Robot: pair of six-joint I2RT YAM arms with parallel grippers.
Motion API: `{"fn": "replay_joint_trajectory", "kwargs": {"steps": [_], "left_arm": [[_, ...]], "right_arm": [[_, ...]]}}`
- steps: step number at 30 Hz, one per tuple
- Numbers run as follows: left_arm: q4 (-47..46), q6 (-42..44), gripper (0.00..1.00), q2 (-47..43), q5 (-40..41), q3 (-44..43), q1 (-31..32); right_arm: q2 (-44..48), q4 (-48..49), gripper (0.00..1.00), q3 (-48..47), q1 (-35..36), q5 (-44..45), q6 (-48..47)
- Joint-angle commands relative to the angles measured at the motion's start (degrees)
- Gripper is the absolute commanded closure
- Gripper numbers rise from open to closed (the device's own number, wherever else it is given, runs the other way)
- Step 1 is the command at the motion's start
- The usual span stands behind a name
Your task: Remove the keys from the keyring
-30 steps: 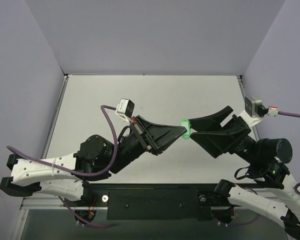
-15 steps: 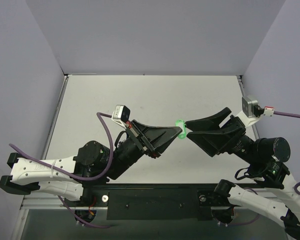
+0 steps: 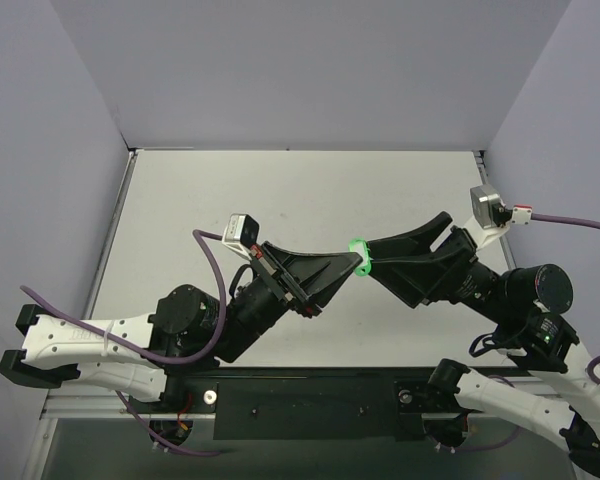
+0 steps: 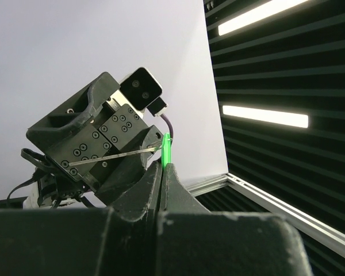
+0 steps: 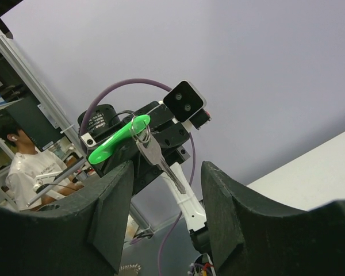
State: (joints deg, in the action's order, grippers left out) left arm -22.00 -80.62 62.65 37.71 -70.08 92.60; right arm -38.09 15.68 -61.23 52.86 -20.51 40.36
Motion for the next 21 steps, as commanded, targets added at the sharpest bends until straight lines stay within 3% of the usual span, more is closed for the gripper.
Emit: {"fn": "replay_joint_trajectory", "kwargs": {"steps": [1, 21], "left_arm": [[-2.53, -0.5, 1.0, 0.01, 1.13, -0.58, 0.39], [-2.26, -2.52, 1.0, 0.89, 1.57, -0.14, 0.39]], "right_arm": [[-0.32, 2.86, 0.55, -2.66, 0.66, -1.37, -1.25], [-0.5, 1.02, 0.62, -3.63, 0.75, -0.67, -2.3]]}}
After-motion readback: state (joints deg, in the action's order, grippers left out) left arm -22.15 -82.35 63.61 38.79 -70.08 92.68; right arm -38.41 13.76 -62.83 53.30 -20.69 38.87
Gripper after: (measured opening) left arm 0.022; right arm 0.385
